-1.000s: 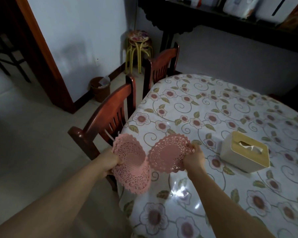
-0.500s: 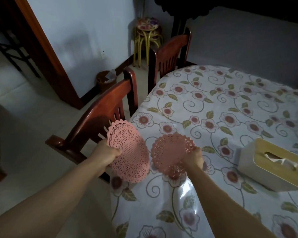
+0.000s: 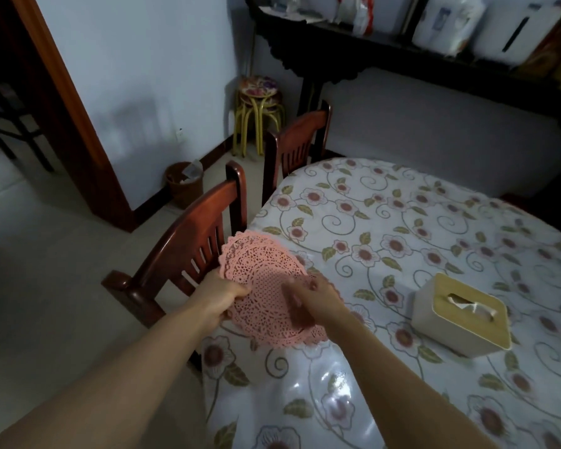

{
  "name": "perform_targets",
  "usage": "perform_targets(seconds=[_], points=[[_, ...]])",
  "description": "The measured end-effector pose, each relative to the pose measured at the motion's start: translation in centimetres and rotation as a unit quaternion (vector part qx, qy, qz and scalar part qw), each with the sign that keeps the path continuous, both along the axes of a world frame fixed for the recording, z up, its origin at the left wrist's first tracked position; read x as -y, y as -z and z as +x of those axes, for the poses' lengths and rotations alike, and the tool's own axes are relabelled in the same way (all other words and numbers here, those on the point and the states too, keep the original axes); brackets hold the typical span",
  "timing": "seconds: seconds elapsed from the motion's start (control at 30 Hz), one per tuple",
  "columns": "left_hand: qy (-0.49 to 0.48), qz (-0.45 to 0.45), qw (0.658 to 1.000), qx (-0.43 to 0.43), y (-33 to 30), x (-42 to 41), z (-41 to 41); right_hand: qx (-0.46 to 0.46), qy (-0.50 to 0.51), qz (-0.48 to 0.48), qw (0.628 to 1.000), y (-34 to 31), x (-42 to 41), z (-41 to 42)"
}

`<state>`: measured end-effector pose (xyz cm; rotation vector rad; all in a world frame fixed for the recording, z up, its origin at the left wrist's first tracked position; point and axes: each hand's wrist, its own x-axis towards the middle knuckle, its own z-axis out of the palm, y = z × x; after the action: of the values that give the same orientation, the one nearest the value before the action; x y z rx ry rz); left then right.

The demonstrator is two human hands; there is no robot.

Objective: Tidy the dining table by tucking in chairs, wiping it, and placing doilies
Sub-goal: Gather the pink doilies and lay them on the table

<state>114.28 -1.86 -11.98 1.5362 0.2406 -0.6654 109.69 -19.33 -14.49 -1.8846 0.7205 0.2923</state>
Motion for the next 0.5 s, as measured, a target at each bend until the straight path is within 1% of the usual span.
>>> perform_targets(seconds=[0.07, 0.13, 0.27, 0.37, 0.5], points=[[0.004, -0.007, 1.000, 0.018, -1.0, 0.2, -0.4, 0.023, 0.001, -0.049, 0.999, -1.4, -0.5, -0.6], [0.012, -0.004, 0.999, 0.038, -1.7, 0.3, -0.7, 0.056, 0.035, -0.106, 0.992, -2.4, -0.7, -1.3], [0.017, 0.014, 0.997, 0.071, -2.4, 1.0, -0.8, 0.159, 0.084, -0.193, 0.965, -3.8, -0.2, -2.1], [0.021, 0.007, 0.997, 0.075, -2.4, 2.4, -0.3, 0.195, 0.097, -0.210, 0.953, -4.4, 1.1, -1.8], [0.028, -0.013, 0.997, 0.072, -2.2, 5.2, 1.4, 0.196, 0.131, -0.203, 0.950, -4.2, 3.9, 0.0]])
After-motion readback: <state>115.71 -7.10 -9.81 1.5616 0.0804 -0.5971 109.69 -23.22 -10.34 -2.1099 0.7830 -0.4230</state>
